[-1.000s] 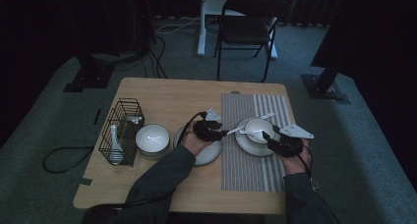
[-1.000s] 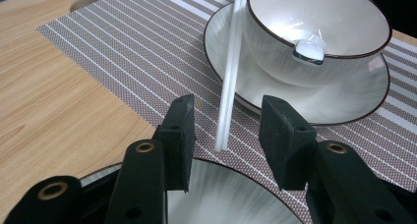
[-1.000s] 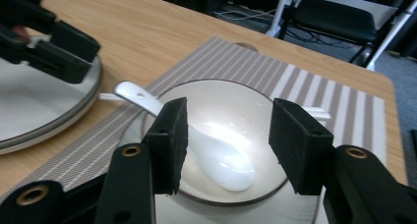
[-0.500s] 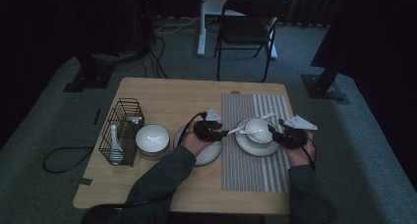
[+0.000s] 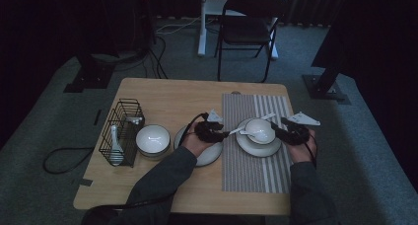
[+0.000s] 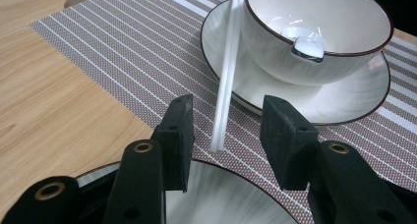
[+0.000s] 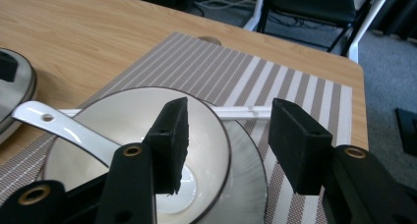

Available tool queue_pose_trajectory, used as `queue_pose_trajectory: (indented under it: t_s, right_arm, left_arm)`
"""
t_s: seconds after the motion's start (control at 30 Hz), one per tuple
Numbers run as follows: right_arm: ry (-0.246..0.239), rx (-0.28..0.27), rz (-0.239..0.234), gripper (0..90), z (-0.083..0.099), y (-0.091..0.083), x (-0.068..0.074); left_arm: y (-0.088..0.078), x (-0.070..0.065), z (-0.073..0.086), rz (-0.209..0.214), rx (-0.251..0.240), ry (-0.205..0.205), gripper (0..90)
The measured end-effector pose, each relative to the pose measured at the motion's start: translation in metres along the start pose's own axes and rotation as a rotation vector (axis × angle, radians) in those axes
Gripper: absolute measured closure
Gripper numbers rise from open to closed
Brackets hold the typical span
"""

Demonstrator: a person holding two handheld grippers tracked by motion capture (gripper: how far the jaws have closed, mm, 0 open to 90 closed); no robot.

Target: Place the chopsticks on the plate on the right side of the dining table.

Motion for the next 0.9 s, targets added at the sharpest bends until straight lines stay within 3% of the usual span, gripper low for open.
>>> queue_pose_trajectory:
  t_s: [0.33, 0.6, 0.9]
  right_arm:
    - [-0.014, 0.004, 0.012, 48.9, -0.014, 0.010, -0.010]
    - [0.022, 0.017, 0.018, 49.0, -0.009, 0.021, -0.019]
    - [0.026, 0.066, 0.033, 48.2, -0.015, 0.035, -0.030]
  left_arm:
    - [0.002, -0.002, 0.001, 0.001, 0.005, 0.006, 55.8]
    - [0.003, -0.003, 0.000, 0.002, 0.007, 0.010, 55.8]
    - [0.008, -0.006, 0.000, -0.006, 0.022, 0.027, 56.0]
Point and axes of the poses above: each handheld gripper's, and its own axes: y roughly forward along the jaws, z roughly out of its underside, x roughly to its left, the point moved 3 cm from there along y, roughly forward along the jaws, and after that the axes turned 3 degrees about -z, right-handed, at the moved point
